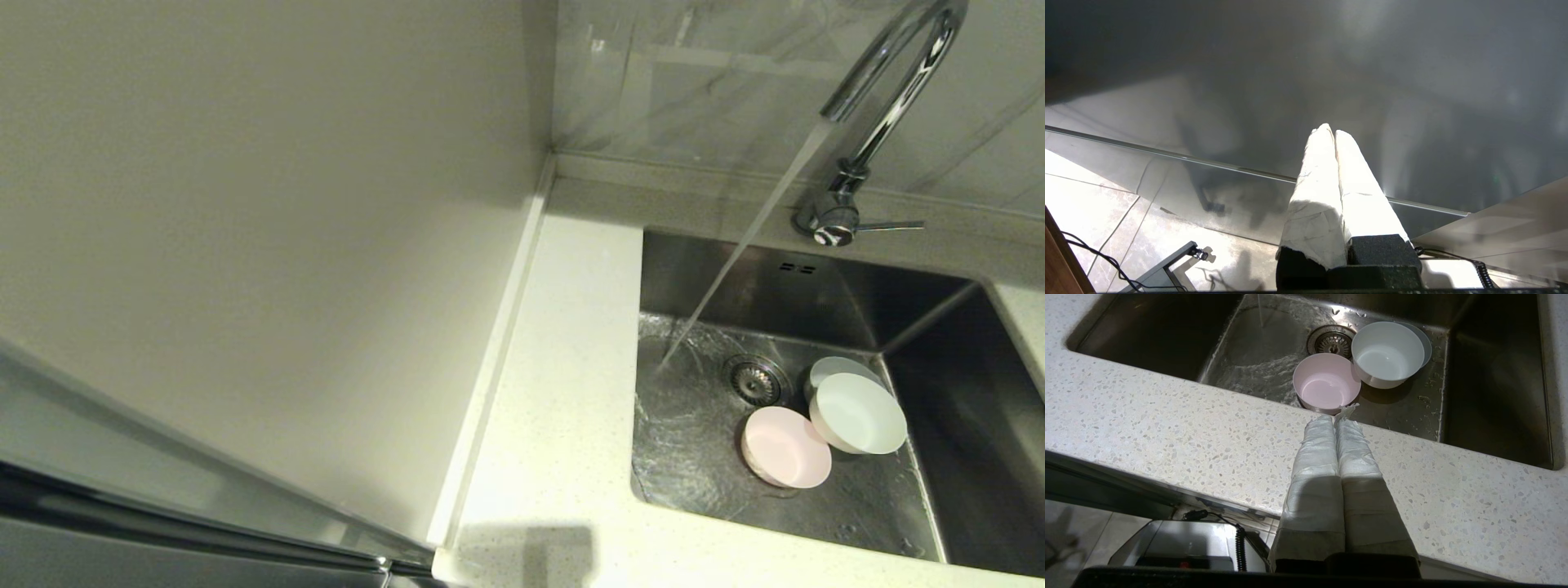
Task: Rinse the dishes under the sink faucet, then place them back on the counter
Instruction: Wait for the water to rinse the bowl
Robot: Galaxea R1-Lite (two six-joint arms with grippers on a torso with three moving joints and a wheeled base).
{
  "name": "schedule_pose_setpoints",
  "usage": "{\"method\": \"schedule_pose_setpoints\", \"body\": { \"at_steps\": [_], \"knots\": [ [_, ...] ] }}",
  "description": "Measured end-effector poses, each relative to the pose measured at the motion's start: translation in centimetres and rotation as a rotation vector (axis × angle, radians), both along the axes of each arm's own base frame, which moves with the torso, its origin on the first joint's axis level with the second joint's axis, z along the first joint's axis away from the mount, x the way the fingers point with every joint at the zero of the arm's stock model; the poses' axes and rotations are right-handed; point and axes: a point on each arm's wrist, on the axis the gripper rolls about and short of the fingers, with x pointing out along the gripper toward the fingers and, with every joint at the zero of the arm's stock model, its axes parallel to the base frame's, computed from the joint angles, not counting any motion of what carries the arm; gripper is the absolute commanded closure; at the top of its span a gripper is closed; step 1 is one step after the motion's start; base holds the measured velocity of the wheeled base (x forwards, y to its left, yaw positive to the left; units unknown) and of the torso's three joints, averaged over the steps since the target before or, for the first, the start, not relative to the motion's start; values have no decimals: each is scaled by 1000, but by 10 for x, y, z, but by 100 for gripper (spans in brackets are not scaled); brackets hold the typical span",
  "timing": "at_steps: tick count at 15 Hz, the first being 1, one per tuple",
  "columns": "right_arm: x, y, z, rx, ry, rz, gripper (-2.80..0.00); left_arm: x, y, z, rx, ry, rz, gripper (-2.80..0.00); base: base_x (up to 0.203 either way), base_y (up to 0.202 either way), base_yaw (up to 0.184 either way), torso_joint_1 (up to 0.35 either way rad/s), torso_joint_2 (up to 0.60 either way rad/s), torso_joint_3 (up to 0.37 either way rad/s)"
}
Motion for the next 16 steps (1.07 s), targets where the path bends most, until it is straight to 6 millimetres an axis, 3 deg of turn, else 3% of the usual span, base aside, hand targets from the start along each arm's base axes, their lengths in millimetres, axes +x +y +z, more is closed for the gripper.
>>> {"method": "schedule_pose_setpoints", "body": {
  "at_steps": [16],
  "knots": [
    [0,0,0,0,0,0,0,0,0,0,0,0,0,0,0,0,0,0,0,0]
  ]
}}
